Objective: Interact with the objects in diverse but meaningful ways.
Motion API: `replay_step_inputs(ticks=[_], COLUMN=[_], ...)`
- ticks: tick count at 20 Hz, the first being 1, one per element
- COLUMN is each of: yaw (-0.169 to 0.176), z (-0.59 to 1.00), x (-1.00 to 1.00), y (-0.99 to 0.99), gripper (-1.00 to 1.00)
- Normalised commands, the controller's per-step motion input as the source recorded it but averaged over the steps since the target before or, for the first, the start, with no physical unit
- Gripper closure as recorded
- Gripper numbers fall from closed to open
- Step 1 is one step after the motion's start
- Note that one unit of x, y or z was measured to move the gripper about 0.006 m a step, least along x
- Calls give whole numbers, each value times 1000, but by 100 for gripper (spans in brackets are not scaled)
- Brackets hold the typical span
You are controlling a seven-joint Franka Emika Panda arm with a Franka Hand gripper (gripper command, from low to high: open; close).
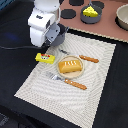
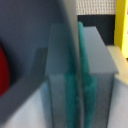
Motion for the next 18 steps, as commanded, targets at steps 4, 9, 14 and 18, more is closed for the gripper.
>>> replay_step_inputs(ticks=[4, 9, 14, 18], yaw=[46, 35, 17, 0], z=[-295, -222, -59, 1], x=[-552, -386, -281, -206], y=[-131, -136, -133, -121], gripper=[100, -100, -100, -100])
